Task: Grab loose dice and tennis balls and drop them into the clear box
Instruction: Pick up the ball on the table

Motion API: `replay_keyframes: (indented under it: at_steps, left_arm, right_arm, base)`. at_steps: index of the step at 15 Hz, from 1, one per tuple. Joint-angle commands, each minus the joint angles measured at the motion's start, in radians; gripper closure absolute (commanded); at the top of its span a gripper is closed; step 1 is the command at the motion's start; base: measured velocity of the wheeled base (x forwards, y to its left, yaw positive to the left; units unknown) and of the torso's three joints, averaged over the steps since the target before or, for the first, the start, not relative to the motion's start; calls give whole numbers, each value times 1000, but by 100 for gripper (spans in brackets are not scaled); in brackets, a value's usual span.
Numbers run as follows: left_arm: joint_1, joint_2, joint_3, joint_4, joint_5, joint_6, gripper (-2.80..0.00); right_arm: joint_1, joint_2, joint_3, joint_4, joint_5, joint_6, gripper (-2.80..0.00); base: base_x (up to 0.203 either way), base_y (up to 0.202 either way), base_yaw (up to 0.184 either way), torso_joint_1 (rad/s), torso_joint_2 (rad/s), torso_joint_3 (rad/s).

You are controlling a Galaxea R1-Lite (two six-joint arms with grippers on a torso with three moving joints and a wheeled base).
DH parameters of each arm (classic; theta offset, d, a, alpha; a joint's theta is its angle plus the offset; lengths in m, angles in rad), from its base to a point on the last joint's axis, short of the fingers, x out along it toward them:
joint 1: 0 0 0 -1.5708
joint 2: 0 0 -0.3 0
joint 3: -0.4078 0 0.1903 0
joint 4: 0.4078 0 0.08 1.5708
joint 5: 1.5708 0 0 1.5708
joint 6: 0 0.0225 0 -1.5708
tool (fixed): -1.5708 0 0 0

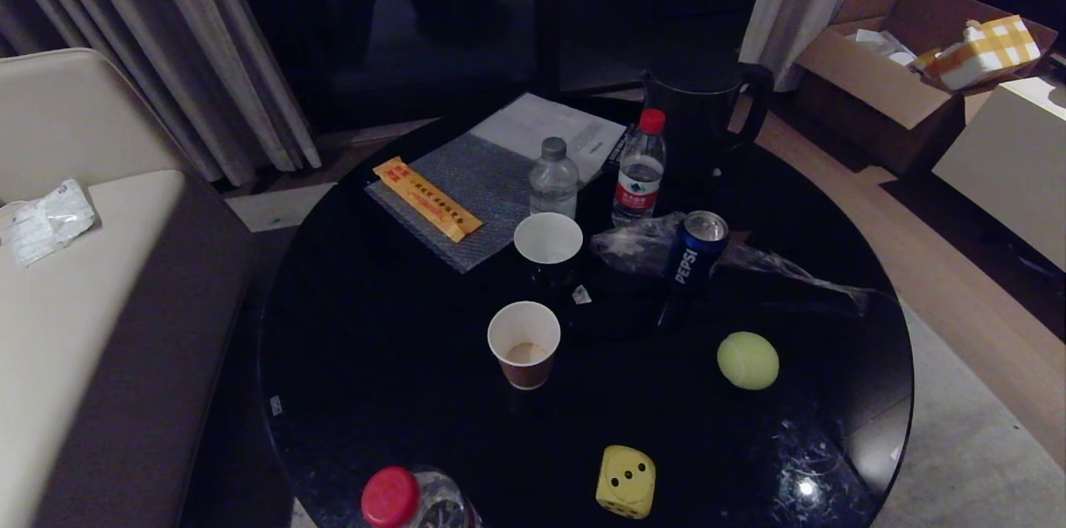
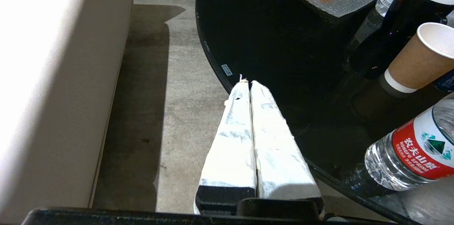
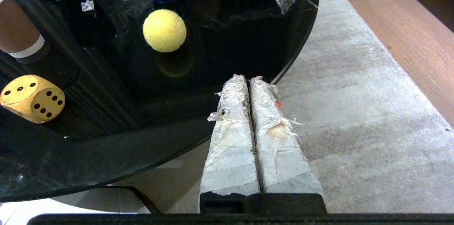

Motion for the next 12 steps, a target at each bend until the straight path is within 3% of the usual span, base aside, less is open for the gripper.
replay_keyframes:
  at_steps: [1,12]
  left_arm:
    - [0,2,2,-1,2,-1,0]
    - [0,2,2,-1,2,-1,0]
  right_arm:
    - [0,1,6,2,0,0,0]
    - [0,1,5,2,-2,0,0]
  base:
    - [0,0,0,0,0,0]
    - [0,0,0,0,0,0]
